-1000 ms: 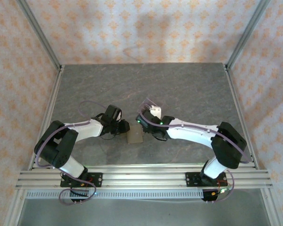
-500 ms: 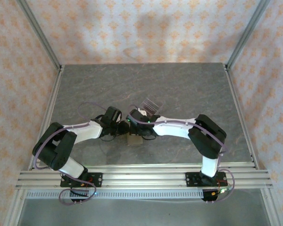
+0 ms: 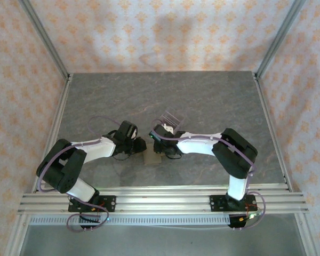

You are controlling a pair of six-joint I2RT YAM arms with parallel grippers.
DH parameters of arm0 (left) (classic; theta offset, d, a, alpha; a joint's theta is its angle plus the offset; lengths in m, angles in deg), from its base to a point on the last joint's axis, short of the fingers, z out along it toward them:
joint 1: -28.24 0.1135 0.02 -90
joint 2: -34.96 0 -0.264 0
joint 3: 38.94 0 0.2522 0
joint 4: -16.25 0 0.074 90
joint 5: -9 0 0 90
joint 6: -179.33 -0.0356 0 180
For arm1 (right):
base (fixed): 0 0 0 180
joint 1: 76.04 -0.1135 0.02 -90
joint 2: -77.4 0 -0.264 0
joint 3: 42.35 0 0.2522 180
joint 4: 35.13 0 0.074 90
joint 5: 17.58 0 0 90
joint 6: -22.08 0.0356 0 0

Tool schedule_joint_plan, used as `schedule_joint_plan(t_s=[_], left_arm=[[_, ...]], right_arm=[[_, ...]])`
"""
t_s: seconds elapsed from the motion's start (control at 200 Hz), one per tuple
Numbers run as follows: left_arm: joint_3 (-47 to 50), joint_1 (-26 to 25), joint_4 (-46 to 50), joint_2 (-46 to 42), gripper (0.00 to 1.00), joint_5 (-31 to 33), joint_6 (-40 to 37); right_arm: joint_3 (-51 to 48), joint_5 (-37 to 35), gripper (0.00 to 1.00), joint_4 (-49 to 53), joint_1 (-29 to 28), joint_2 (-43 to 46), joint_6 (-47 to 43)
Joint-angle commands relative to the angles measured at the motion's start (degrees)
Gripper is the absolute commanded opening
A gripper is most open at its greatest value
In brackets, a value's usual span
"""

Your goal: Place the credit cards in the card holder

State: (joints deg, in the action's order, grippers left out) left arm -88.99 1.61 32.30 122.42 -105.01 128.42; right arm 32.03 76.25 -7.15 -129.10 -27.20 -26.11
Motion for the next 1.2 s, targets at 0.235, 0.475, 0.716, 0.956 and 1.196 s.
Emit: schedule_joint_plan(t_s=[0.235,0.475,0.716,0.956,1.196], left_arm=[[1.97,-0.46,3.70,0.23,0.22,1.07,-0.80],[3.36,-0.48,1.01,1.52,0.22,0.52,0.27],[4.04,-0.55,0.37,1.66,0.22,0.54,0.64],[3.95,-0.60,-0.14,2.31,0.22,0.63,0.89],[3.88,-1.09,-0.51,2.54,0.22,0.67,1.16]], right_arm=[[-3.57,11.01,0.41,-9.89,0.24,-0.90,-1.13],[-3.40,16.09,0.38,-14.07,0.26,-1.70,-2.25],[-4.28,17.55,0.28,-16.50,0.07,-0.50,-2.07],[-4.61,15.59,0.19,-14.51,-0.10,2.33,-2.68],[-4.59,16.01,0.05,-15.06,-0.16,3.84,-2.77]])
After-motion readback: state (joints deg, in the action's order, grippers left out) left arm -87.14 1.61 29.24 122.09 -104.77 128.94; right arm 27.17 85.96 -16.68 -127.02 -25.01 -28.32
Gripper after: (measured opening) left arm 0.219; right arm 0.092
